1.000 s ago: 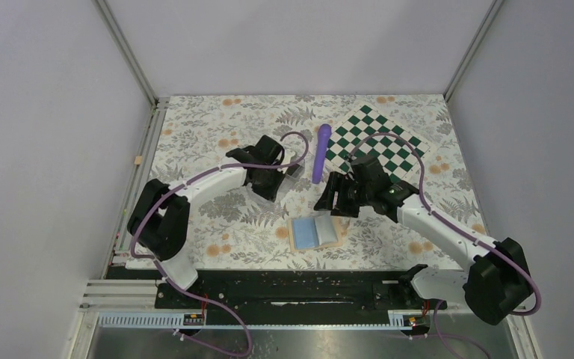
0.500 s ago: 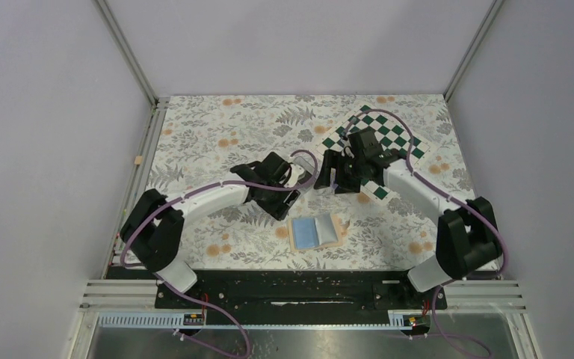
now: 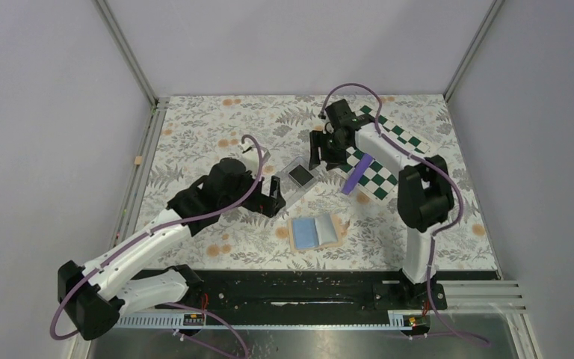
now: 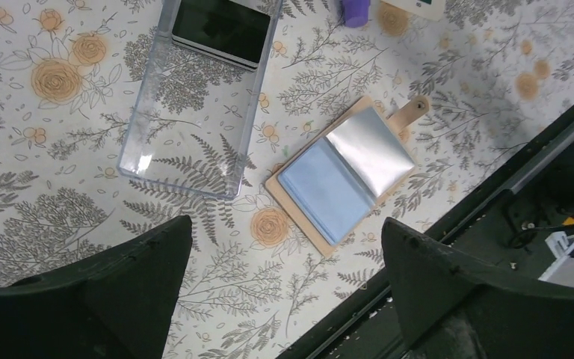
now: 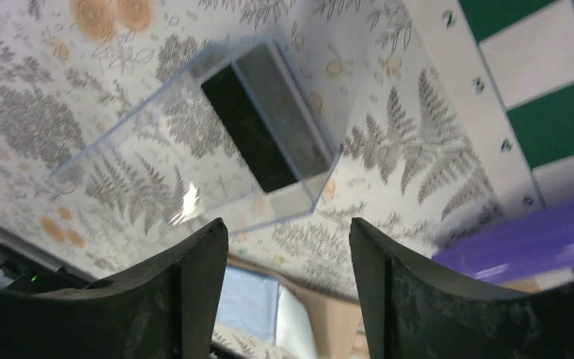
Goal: Put the credit cards into the card holder
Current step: Move the storage box to the center of the board.
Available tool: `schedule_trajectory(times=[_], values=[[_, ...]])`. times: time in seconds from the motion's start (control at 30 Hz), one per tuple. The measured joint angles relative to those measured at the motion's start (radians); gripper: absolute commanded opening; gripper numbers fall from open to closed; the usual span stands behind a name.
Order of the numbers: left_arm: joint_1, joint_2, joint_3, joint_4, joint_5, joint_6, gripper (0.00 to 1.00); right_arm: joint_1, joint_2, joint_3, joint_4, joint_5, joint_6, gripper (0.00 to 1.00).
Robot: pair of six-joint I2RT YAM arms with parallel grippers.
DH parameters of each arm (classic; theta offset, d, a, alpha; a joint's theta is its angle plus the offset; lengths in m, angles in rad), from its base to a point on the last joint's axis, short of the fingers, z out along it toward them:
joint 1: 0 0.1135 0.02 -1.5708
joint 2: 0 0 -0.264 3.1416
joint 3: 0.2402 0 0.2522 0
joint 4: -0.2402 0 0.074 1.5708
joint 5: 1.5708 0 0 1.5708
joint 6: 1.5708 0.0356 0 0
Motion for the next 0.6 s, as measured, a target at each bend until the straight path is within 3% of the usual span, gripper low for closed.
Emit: schedule_trajectory(times=[0.3,0.6], values=[[0.011,-0.092,-0.083,0.010,0.020,-0.117,0.96,0.020,0.198,0.168,-0.071,0.042,-0.042,0.50],[0.013,-0.143,-0.135,0.000,0.021,-0.158,0.96,0.051,0.240,0.222,-0.107,0.073,-0.056,0.11]])
